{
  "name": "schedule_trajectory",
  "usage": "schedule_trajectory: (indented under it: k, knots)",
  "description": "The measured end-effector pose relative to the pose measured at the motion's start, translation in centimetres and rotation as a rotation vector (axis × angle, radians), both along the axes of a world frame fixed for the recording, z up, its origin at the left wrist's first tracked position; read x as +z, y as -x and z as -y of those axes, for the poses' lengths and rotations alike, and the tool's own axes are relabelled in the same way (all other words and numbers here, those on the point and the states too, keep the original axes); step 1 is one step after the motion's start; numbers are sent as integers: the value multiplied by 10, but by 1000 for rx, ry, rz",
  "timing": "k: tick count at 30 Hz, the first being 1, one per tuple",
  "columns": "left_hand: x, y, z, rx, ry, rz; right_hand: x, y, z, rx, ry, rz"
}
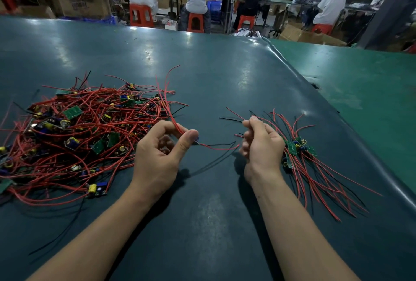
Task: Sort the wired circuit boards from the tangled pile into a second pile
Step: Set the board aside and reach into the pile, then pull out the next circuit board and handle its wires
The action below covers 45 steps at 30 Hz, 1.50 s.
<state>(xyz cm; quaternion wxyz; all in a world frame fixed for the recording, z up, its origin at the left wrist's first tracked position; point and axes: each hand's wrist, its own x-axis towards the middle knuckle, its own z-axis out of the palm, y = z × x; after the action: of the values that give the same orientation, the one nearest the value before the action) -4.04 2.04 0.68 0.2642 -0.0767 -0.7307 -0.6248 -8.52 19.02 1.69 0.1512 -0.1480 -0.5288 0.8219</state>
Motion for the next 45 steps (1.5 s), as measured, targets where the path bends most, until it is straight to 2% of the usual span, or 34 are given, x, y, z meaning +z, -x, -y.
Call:
schedule_trajectory:
  k: [6, 9, 12, 15, 18, 23, 26, 33, 45]
  knots:
    - [-3, -3, -3, -234, 4, 83, -2, -14, 18, 550, -264, 15]
    - [-3, -1, -2, -237, 52, 90, -2, -17, 17, 630, -240, -67]
    - [-2, -1, -2, -254, 66, 78, 1, -15, 11, 708, -188, -36]
    - [-1, -2, -3, -276, 88, 64, 0, -17, 10, 768, -223, -41]
    - [-1, -1, -2, -279, 103, 93, -2, -17, 11, 742, -217, -94]
    - [-5, 0, -1, -292, 149, 134, -2, -16, 10, 738, -227, -69]
    - [-5, -1, -1, -301, 170, 140, 0, -15, 11, 642, -246, -82]
    - [-2, -4, -1, -356, 201, 152, 5, -6, 2, 339, -37, -60]
    - [2, -10, 3, -437, 162, 123, 3, -2, 0, 154, 110, -22]
